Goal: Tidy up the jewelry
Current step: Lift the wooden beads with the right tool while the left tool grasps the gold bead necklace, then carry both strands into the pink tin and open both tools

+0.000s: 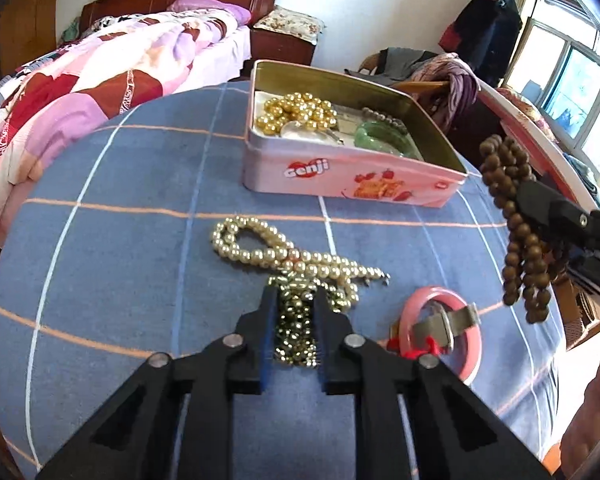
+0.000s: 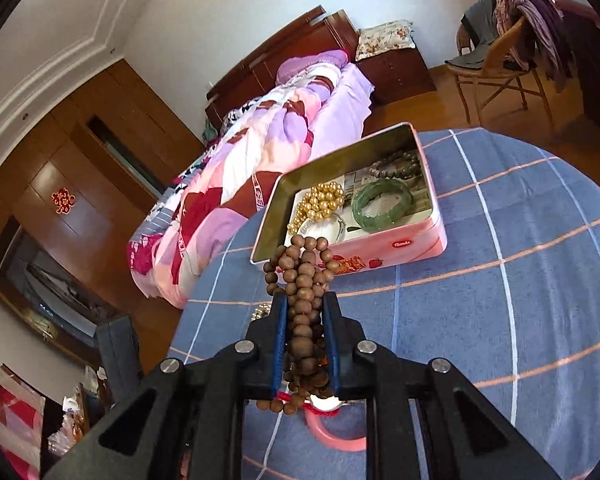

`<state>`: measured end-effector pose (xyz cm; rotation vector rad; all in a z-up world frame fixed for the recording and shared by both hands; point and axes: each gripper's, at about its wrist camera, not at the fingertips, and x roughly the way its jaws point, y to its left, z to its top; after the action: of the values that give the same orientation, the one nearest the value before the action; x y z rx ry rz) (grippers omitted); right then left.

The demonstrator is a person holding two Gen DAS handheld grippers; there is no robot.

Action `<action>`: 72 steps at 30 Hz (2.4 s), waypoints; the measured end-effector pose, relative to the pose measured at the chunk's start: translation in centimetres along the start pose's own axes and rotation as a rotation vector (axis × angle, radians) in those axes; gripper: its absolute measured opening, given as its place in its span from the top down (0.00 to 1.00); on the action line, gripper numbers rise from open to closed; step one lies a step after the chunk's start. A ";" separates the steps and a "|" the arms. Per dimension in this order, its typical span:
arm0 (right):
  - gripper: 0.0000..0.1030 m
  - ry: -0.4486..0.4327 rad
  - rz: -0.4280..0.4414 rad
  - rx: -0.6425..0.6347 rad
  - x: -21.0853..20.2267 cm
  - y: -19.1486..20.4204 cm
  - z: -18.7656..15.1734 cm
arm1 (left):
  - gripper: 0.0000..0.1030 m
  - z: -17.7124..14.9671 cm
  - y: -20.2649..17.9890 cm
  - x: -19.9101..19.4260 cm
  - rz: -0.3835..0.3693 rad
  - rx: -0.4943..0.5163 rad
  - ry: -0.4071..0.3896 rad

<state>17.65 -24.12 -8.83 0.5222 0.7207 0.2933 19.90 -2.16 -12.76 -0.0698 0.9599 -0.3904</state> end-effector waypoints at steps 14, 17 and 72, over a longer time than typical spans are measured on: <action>0.83 -0.072 -0.038 0.013 -4.8 0.2 -2.4 | 0.89 -2.6 0.2 -8.0 -0.066 -0.005 -0.168; 0.83 -0.080 -0.049 0.009 -5.4 0.6 -2.8 | 0.89 -2.4 -0.7 -8.6 -0.083 0.015 -0.181; 0.83 -0.113 -0.261 -0.118 8.0 -1.2 10.2 | 0.90 14.4 -5.1 -1.5 -0.100 0.085 -0.342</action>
<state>30.57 -25.31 -7.41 0.3256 0.6493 0.0612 29.30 -8.00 -2.06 -0.1040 0.6031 -0.4933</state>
